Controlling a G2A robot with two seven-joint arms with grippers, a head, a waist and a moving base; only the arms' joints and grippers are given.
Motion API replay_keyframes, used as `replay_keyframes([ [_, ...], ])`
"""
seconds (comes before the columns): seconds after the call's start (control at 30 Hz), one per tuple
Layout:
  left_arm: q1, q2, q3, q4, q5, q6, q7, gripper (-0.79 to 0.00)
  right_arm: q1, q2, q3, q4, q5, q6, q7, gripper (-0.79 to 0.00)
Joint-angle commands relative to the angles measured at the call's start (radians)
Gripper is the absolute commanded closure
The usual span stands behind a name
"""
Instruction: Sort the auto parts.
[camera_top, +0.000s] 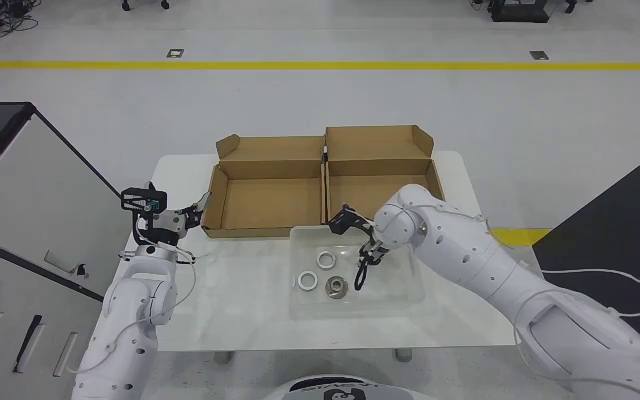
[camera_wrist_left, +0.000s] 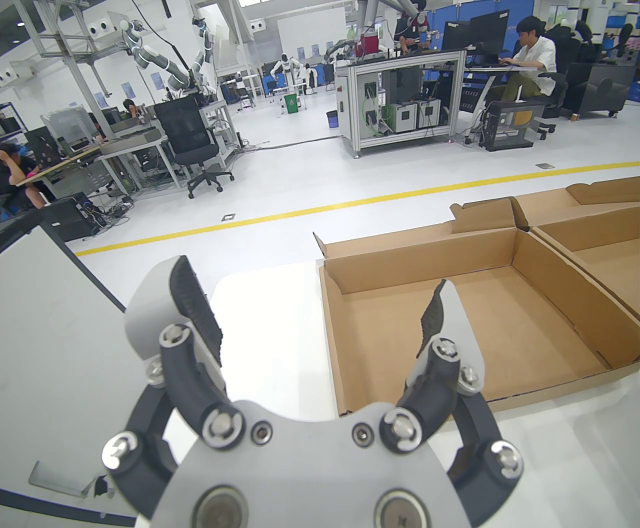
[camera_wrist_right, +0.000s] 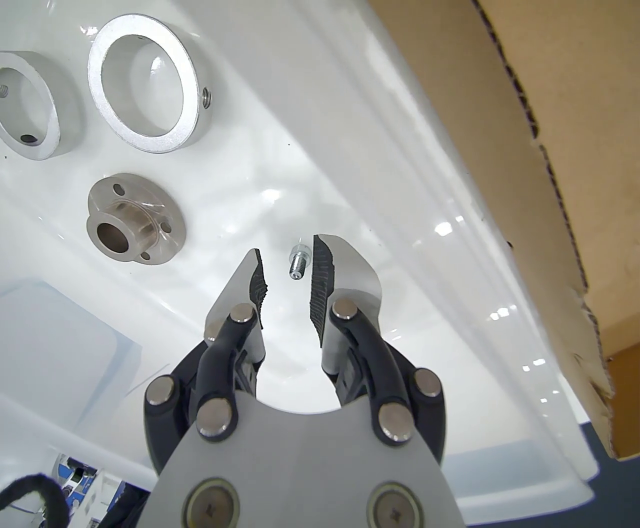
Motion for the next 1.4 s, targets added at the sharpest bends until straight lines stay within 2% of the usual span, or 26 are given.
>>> replay_keyframes([
  [0.0, 0.0, 0.0, 0.0, 0.0, 0.0, 0.0, 0.0, -0.785, 0.0, -0.001, -0.001, 0.003, -0.003, 0.001, 0.002, -0.08],
  [0.07, 0.0, 0.0, 0.0, 0.0, 0.0, 0.0, 0.0, -0.785, 0.001, -0.003, -0.001, 0.004, -0.006, 0.002, 0.005, 0.0],
  [0.33, 0.0, 0.0, 0.0, 0.0, 0.0, 0.0, 0.0, -0.785, 0.0, -0.005, 0.007, 0.009, -0.013, 0.007, 0.012, 0.0],
  [0.5, 0.0, 0.0, 0.0, 0.0, 0.0, 0.0, 0.0, -0.785, 0.011, 0.005, 0.051, -0.027, 0.003, 0.013, 0.041, 0.0],
  [0.73, 0.0, 0.0, 0.0, 0.0, 0.0, 0.0, 0.0, -0.785, 0.015, 0.059, 0.237, -0.139, 0.081, 0.024, 0.121, 0.0],
  [0.83, 0.0, 0.0, 0.0, 0.0, 0.0, 0.0, 0.0, -0.785, 0.004, 0.09, 0.332, -0.188, 0.146, 0.024, 0.121, 0.0],
  [1.07, 0.0, 0.0, 0.0, 0.0, 0.0, 0.0, 0.0, -0.785, -0.009, 0.165, 0.521, -0.283, 0.451, 0.043, 0.121, 0.0],
  [1.2, 0.0, 0.0, 0.0, 0.0, 0.0, 0.0, 0.0, -0.785, -0.006, 0.2, 0.619, -0.309, 0.729, 0.061, 0.121, 0.0],
  [1.37, 0.0, 0.0, 0.0, 0.0, 0.0, 0.0, 0.0, -0.785, -0.002, 0.23, 0.719, -0.316, 1.001, 0.064, 0.121, 0.0],
])
